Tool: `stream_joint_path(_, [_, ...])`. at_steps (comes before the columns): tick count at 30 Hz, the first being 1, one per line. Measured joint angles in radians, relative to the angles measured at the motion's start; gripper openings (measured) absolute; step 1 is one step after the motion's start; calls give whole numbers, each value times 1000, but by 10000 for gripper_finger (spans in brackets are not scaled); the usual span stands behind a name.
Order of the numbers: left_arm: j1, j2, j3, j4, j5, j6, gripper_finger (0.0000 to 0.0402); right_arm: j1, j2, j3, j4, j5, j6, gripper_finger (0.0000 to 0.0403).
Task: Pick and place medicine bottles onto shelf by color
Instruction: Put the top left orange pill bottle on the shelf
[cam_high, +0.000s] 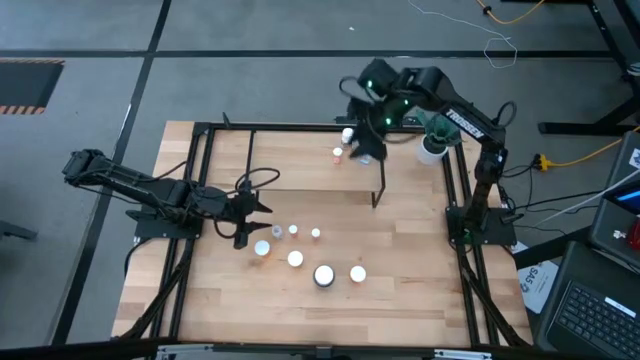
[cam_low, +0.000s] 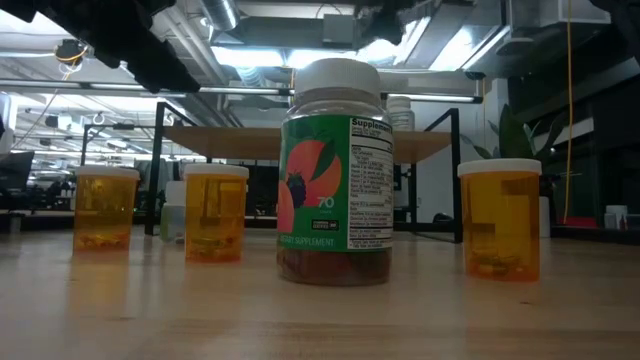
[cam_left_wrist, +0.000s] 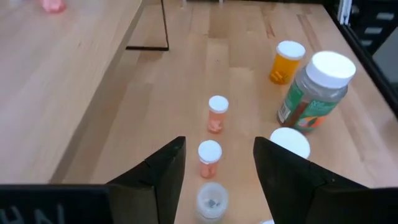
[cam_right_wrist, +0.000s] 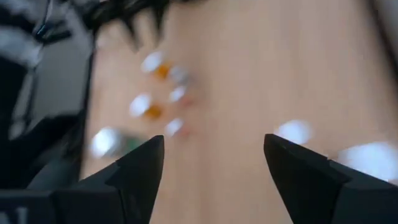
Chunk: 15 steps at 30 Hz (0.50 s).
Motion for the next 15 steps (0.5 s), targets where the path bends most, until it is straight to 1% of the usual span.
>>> stream_joint_path(4, [-20,0,0,-13,10,-13,184,108,0,6,-133,8,-2,272])
stream_joint_path(8, [-80,0,0,-26,-3,-29,184,217,-7,-34,-126,99,27,272])
stream_joint_path(12, [-159,2,0,-26,-6,-139,184,298,-29,-90,-125,159,27,272])
stream_joint_path(15, [-221,32,0,-53,-45,-179,184,337,-50,-130,-123,191,52,272])
